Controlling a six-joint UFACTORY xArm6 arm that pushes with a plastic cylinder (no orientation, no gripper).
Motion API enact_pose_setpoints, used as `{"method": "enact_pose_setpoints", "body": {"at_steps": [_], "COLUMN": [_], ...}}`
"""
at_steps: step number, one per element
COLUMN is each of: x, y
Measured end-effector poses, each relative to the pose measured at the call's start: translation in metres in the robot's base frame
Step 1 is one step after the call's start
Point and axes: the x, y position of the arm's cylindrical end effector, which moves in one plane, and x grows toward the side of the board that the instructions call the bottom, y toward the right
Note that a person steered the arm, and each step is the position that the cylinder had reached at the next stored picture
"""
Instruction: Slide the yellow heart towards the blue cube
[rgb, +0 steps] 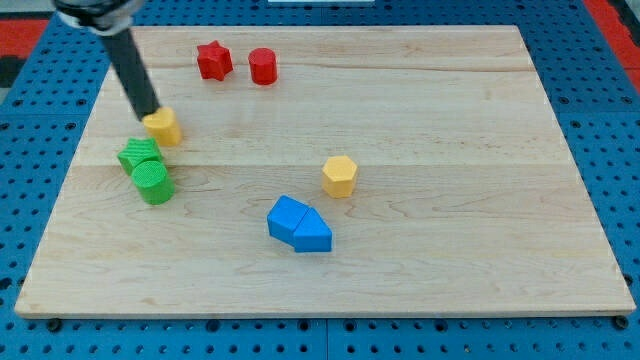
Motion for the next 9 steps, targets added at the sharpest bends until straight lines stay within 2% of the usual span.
{"method": "enact_pose_setpoints", "body": {"at_steps": [1, 2, 4, 6, 9], "x": [0.030, 0.048, 0.018, 0.046, 0.061], "y": [0.051, 0.074, 0.047, 0.019, 0.052]}}
